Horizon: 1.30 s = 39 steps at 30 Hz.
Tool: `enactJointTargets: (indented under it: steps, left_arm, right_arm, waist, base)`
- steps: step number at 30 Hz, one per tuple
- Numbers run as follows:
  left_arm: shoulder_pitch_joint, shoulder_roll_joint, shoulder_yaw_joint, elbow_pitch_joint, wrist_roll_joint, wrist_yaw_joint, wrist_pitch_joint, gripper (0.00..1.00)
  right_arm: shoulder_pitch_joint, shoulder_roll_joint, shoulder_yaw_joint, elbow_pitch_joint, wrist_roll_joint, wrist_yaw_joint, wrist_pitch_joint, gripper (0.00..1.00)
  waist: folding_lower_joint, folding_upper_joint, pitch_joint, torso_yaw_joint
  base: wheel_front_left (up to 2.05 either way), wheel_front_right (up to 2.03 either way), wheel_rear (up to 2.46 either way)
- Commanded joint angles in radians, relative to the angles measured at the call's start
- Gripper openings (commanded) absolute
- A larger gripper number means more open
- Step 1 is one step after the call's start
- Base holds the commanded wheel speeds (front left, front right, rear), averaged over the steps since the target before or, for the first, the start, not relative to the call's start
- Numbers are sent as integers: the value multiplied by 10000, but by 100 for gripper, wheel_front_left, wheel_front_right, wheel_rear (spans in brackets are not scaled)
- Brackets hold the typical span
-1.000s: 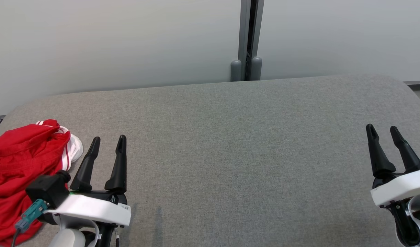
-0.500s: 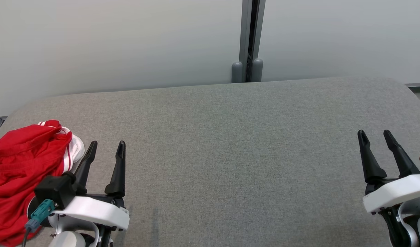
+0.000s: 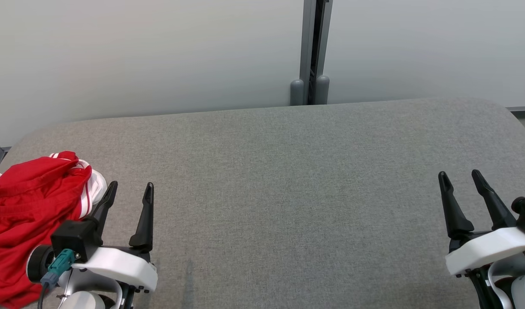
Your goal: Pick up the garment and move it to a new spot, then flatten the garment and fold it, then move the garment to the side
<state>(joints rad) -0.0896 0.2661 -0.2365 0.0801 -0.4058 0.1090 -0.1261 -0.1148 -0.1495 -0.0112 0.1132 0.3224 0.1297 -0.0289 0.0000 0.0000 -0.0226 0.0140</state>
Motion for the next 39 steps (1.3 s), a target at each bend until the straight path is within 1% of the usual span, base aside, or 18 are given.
enactJointTargets:
  steps: [1,9,15,30,39]
  left_arm:
    - [-77,82,27,-10,179,75,17,100]
    - [-112,159,-21,146,623,187,128,100]
    - [-172,178,-9,270,813,191,179,100]
    - [-255,362,-53,406,1528,425,333,100]
    - [-199,275,17,483,1161,374,367,100]
  right_arm:
    - [18,-38,33,-35,-157,16,-112,100]
    - [93,63,8,33,-517,16,-217,100]
    - [184,142,2,15,-774,17,-276,100]
    - [371,367,-73,-114,-1455,18,-668,100]
    - [408,497,-269,-68,-1187,18,-607,100]
  waist:
    - [0,0,-4,-3]
    - [0,0,-32,-12]
    - [0,0,-46,12]
    - [0,0,-86,9]
    - [0,0,-82,22]
  base:
    - [0,0,0]
    - [0,0,0]
    - [0,0,0]
    - [0,0,0]
    - [0,0,0]
